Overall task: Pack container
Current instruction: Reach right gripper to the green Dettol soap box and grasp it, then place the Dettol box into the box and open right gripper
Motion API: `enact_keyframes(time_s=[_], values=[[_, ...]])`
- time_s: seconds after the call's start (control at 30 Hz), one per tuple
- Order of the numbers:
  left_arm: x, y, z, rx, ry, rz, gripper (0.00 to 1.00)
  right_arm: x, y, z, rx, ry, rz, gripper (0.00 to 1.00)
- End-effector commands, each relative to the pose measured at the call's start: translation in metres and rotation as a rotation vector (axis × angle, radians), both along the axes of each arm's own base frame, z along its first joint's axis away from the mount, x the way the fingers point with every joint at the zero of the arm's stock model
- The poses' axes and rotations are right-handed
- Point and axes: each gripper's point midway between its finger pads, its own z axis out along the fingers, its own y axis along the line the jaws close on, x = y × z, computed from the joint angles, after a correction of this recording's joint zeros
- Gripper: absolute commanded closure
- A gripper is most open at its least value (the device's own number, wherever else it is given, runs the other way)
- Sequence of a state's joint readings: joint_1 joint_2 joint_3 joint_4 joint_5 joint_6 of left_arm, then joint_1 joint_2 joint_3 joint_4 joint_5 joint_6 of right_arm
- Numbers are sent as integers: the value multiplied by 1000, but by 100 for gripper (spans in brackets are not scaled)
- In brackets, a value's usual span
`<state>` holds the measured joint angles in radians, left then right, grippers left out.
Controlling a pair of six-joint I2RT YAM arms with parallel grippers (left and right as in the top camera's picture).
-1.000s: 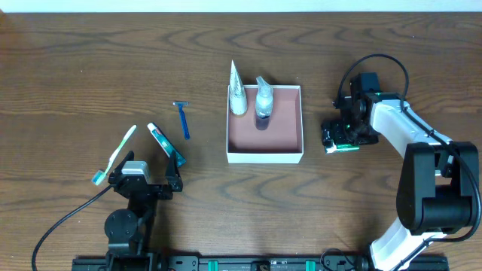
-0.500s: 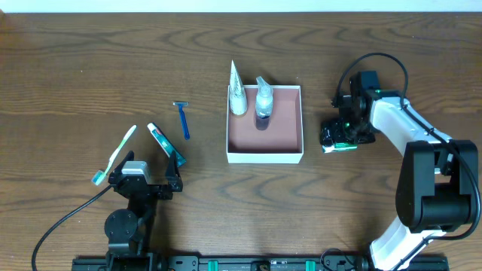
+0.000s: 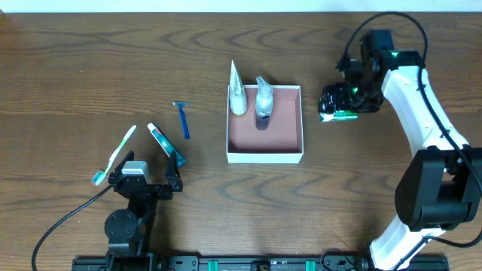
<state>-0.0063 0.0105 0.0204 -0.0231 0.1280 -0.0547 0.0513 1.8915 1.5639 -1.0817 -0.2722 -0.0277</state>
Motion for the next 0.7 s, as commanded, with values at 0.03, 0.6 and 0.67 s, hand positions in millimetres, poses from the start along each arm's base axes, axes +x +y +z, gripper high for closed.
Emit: enact_keyframes(time_s=[0.03,0.6,0.67], values=[[-1,-2,-16,-4,47,-12,2,13,48,36,246,-62,37,20],[-1,-2,-16,-4,47,-12,2,35,126,46,280,-155,-12,17],[-1,-2,-16,-4,47,-12,2,33,129,42,263,-147,-11,17]])
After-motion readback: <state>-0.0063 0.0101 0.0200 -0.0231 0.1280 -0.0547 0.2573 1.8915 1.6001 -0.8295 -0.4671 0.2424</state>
